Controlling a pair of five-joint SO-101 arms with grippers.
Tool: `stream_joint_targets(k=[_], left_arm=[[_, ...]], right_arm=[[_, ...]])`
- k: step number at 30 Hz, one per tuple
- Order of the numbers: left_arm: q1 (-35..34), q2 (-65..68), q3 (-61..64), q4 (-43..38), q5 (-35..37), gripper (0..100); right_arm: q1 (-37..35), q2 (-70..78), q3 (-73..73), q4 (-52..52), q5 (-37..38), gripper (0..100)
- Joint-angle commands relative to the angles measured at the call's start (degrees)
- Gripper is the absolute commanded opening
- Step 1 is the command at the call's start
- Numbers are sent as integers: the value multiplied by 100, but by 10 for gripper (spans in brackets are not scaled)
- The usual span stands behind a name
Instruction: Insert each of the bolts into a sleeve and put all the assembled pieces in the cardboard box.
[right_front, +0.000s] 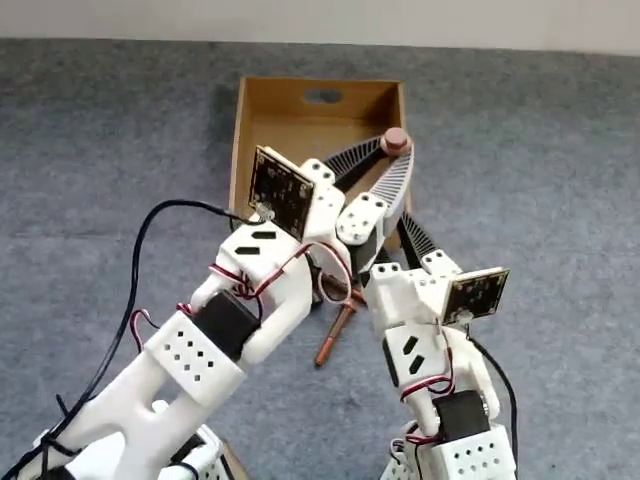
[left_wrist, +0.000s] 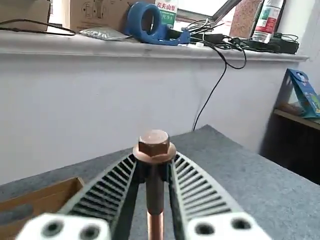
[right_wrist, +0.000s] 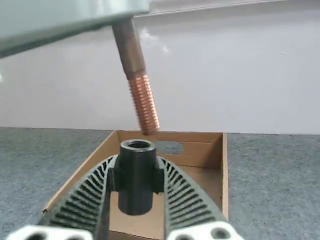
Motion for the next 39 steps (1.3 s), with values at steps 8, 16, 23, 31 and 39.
stream_joint_targets(k=[8, 16, 23, 31, 39], left_arm=[[13, 13, -180, 18, 18, 9], [40, 22, -321, 510, -448, 9], [13, 48, -857, 1415, -607, 9], [22, 75, -866, 1741, -598, 9], [13, 620, -1297, 2004, -598, 10]], right_arm=[[-31, -75, -31, -154, 62, 9], [-31, -75, -31, -154, 62, 9], [-31, -75, -31, -154, 62, 9], [-31, -75, -31, -154, 62, 9], [-31, -48, -22, -136, 62, 9]])
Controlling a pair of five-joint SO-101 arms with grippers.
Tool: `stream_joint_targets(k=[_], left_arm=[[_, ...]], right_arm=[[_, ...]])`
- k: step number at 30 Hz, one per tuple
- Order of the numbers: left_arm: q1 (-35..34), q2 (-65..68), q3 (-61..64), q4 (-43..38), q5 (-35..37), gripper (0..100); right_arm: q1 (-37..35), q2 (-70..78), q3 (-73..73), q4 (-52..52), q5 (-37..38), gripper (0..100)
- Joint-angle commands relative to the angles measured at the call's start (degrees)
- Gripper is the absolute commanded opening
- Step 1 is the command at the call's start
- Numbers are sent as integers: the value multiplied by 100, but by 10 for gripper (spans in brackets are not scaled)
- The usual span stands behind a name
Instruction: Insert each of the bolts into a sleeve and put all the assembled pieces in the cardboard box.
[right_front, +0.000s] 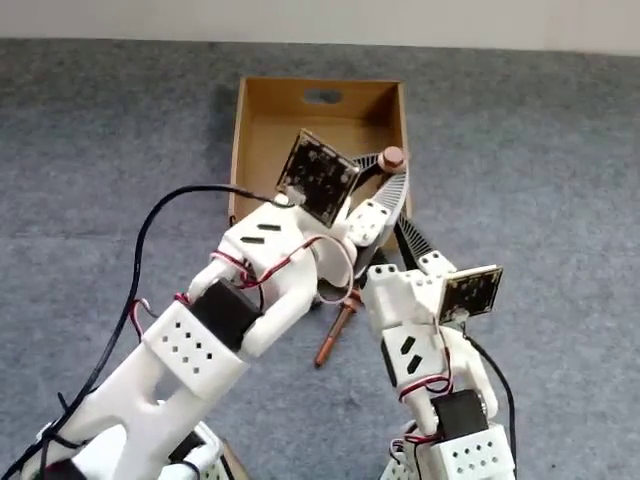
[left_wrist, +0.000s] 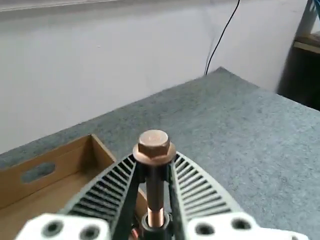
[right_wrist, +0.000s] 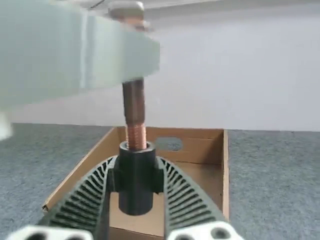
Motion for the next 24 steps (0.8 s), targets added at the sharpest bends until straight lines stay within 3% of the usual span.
stream_joint_targets(k=[1, 13, 24], left_arm=[[-4, 295, -505, 35, -62, 10], [-57, 716, -1262, 1284, -62, 14], [-321, 716, -848, 1582, -62, 14]], right_arm=[[-22, -57, -57, -127, 44, 9], [-22, -57, -48, -110, 44, 9], [-22, -57, -48, -110, 44, 9]])
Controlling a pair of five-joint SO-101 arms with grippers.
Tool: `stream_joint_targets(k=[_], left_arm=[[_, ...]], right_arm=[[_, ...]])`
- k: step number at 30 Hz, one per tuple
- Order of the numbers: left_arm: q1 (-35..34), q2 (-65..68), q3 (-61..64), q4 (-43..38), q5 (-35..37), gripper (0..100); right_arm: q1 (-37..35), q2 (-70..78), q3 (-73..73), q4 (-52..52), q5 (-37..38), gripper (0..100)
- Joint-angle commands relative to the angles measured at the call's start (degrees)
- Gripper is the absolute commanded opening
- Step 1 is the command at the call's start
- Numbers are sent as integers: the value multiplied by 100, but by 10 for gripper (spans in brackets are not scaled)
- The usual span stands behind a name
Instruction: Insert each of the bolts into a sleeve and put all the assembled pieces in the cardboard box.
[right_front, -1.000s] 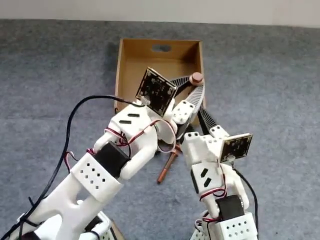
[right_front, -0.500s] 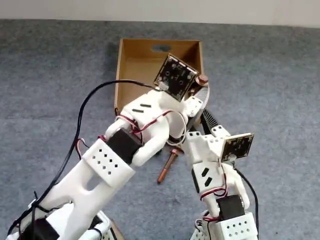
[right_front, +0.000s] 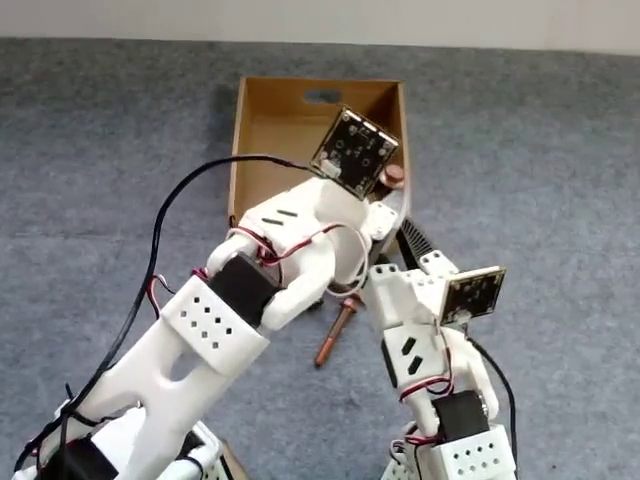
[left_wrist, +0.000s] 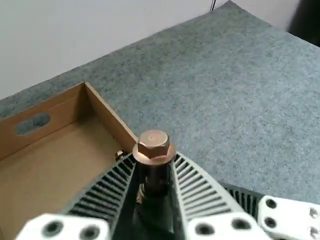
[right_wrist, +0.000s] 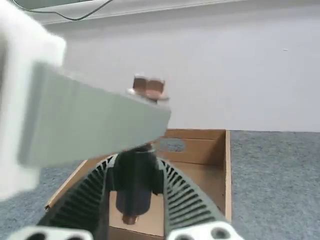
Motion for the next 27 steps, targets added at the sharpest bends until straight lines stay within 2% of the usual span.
stream_joint_targets(k=[1, 9, 14, 22, 27], left_arm=[[-171, -22, 48, 26, -70, 14], [-171, -22, 66, 35, -26, 37], [-303, -22, 13, 255, 721, 108], [-435, -48, 4, 554, 730, 109], [-409, -611, 215, 589, 712, 112]], right_arm=[[-13, -48, -40, -110, 53, 9], [-13, -92, 145, -136, 53, 9], [-13, -92, 145, -136, 53, 9], [-13, -92, 145, -136, 53, 9], [-13, -92, 145, -136, 53, 9]])
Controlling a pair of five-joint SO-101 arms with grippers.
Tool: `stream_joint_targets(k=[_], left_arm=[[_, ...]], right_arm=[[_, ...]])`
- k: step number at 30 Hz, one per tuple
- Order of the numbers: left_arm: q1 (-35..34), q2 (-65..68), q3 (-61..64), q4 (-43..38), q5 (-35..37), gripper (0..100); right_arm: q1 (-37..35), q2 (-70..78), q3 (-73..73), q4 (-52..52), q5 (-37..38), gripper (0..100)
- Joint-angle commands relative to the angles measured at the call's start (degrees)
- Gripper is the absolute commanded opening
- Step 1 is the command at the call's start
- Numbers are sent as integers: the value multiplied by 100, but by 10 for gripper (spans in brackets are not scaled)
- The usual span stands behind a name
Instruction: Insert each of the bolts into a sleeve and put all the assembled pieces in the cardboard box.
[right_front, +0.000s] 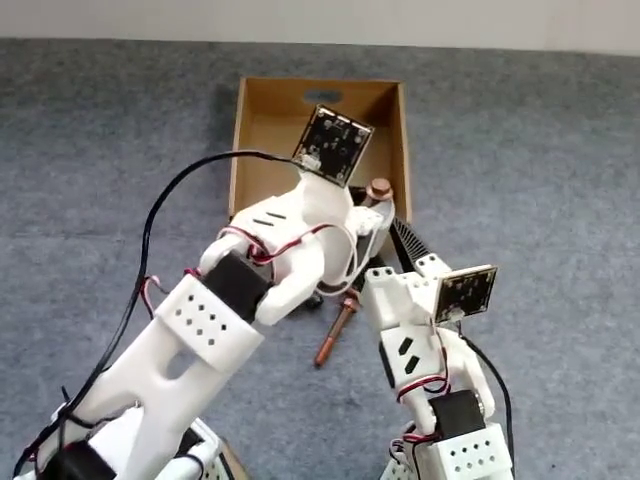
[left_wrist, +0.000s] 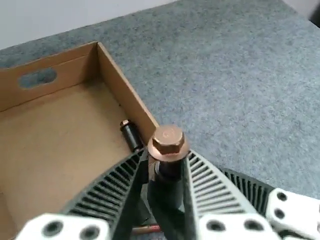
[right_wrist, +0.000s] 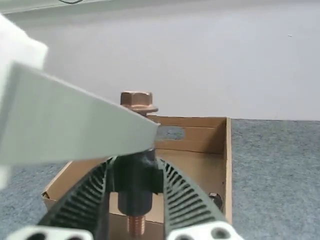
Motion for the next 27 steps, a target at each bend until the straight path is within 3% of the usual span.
stream_joint_targets(k=[1, 15, 22, 24, 27], left_arm=[[-145, -567, 75, 44, 0, 112], [-312, -2123, 1349, 44, -9, 109], [-1508, -2475, 1982, 44, -211, 71], [-1912, -2475, 2290, 44, -519, 6], [-2360, -2519, 2879, 26, -624, 16]], right_arm=[[-13, -57, -66, -136, 44, 9], [-13, -57, -57, -136, 44, 9], [-13, -13, 75, 4, 53, 9], [-13, -13, 40, 198, 360, 7], [-13, -13, -338, 637, 1108, 7]])
